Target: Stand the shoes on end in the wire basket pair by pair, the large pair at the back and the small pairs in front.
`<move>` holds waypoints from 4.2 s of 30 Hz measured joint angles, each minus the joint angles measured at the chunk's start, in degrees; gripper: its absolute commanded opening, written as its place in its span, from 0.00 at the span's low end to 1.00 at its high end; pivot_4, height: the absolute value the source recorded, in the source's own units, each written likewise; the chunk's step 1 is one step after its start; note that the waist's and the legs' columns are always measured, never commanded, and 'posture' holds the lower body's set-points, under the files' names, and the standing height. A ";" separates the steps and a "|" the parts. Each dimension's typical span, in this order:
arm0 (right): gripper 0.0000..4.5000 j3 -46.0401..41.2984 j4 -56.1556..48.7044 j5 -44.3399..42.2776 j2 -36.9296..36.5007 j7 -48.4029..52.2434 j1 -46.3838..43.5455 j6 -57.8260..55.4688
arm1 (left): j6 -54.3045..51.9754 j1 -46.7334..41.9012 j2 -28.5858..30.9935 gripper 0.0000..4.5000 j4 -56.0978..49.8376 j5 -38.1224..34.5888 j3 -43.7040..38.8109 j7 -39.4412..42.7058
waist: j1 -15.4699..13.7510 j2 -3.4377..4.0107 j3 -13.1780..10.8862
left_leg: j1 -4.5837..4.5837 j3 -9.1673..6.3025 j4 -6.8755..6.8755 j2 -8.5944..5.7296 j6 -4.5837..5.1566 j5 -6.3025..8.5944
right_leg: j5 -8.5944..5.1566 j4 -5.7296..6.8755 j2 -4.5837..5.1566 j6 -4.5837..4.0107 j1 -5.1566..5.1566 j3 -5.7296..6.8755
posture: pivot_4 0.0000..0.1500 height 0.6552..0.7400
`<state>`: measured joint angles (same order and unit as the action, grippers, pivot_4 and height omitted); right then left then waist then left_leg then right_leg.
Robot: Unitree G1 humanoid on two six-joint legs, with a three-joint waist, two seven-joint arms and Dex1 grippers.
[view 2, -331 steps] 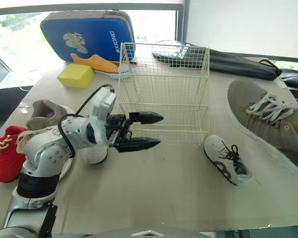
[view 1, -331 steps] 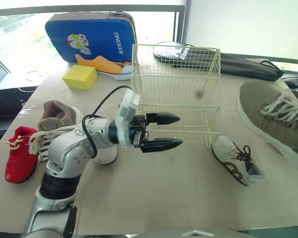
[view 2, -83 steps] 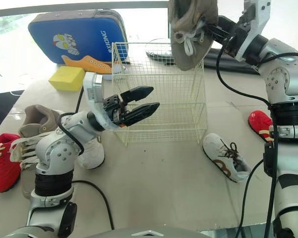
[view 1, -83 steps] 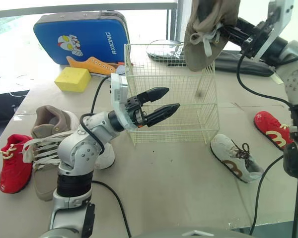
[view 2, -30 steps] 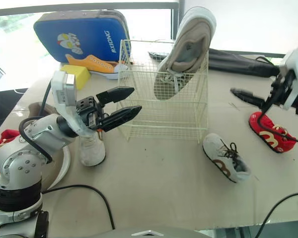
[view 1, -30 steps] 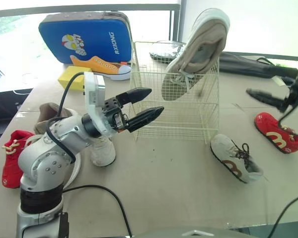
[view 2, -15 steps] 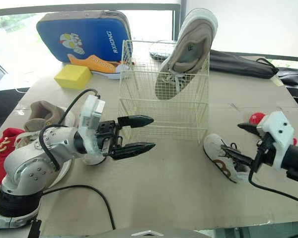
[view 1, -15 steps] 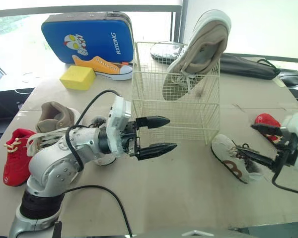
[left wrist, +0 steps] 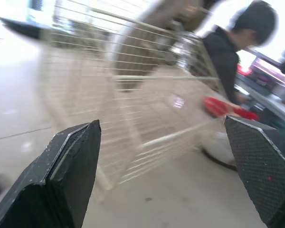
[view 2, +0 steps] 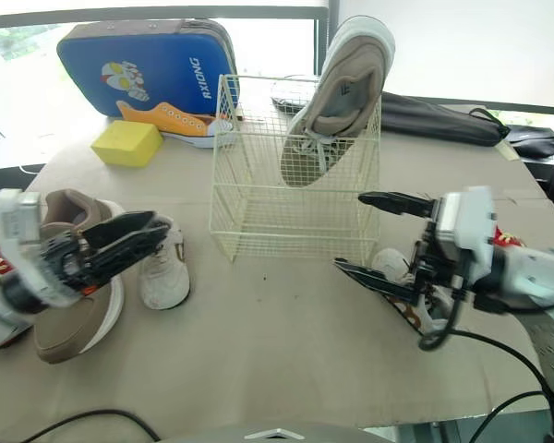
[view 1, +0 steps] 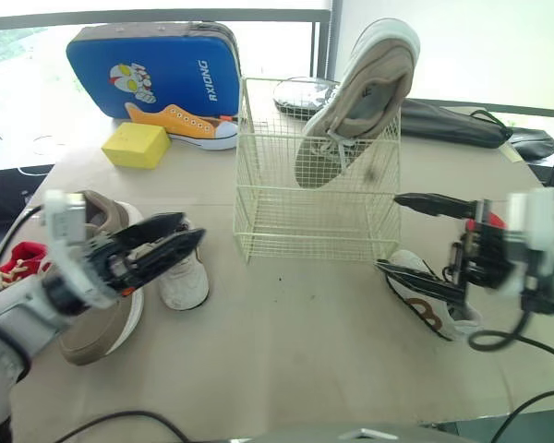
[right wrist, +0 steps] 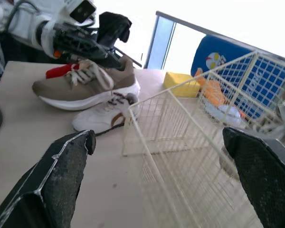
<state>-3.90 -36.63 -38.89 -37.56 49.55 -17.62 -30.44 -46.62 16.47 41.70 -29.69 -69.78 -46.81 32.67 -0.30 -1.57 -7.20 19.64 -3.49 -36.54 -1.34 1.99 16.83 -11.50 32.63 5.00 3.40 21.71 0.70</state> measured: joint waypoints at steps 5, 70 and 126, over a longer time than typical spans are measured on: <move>0.99 12.69 11.16 5.36 7.01 2.59 -11.23 1.15 | 3.55 12.71 -6.21 1.00 -4.83 5.85 -8.45 -3.83 | -0.51 -0.09 -0.01 | 0.09 -0.07 0.12 -0.10 -0.22 -0.12 | 0.15 0.02 -0.09 -0.26 0.13 0.11 | 1.00 1.00; 1.00 13.74 7.22 5.53 5.93 4.54 -11.46 -0.52 | -19.25 -4.88 6.51 0.16 31.12 9.85 -4.64 16.25 | -0.20 -0.51 -0.12 | 0.26 -0.99 0.35 -0.28 -0.77 -0.08 | 0.13 0.14 0.25 -0.19 0.17 1.14 | 1.00 1.00; 1.00 -9.95 -18.35 5.93 0.86 -28.19 12.12 -7.45 | 75.63 -68.55 -24.26 0.38 65.93 69.66 46.15 -15.73 | -0.50 -0.29 0.15 | 0.28 -1.38 0.16 -0.57 -0.91 -0.63 | 0.53 -0.03 -0.35 0.39 -0.20 0.80 | 1.00 1.00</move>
<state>-13.85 -54.99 -32.96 -36.70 21.36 -5.51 -37.89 29.01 -52.08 17.44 36.24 -0.12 -0.66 16.94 -0.80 -1.86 -7.05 19.92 -4.87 -36.38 -1.91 1.08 16.20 -10.97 32.60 4.65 3.79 21.50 1.49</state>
